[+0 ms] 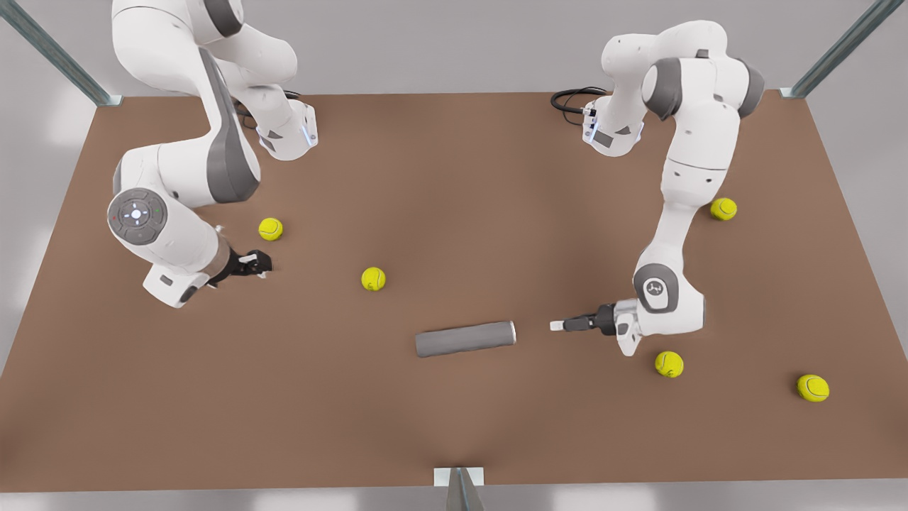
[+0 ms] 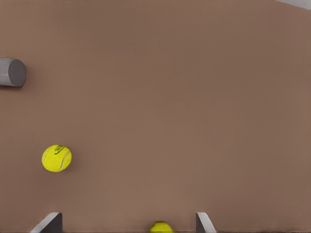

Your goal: Put the tennis tube upright

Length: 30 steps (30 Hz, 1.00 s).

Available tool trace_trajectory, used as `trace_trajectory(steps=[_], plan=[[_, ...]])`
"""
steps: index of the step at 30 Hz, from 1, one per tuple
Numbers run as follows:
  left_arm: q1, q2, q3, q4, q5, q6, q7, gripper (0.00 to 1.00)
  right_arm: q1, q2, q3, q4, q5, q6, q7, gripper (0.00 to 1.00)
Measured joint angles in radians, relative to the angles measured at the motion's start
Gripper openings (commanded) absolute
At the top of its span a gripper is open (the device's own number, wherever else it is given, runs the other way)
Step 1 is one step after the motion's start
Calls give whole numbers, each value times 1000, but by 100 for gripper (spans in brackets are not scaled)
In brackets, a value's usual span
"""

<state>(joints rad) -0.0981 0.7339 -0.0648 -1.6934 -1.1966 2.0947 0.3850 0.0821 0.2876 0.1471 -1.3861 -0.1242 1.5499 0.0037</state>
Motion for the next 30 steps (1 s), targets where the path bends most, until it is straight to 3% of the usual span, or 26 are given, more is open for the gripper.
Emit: trace_trajectory(steps=[6, 12, 30], plan=[[3, 21, -59, -20, -243, 77, 1, 98, -36, -2, 1, 1, 3, -4, 62, 100], [1, 55, -87, -20, -361, 88, 158, 98, -25, -2, 6, 1, 2, -24, 64, 100], [0, 88, -167, -37, -426, 88, 252, 98, -24, 1, 6, 1, 1, -33, 64, 100]])
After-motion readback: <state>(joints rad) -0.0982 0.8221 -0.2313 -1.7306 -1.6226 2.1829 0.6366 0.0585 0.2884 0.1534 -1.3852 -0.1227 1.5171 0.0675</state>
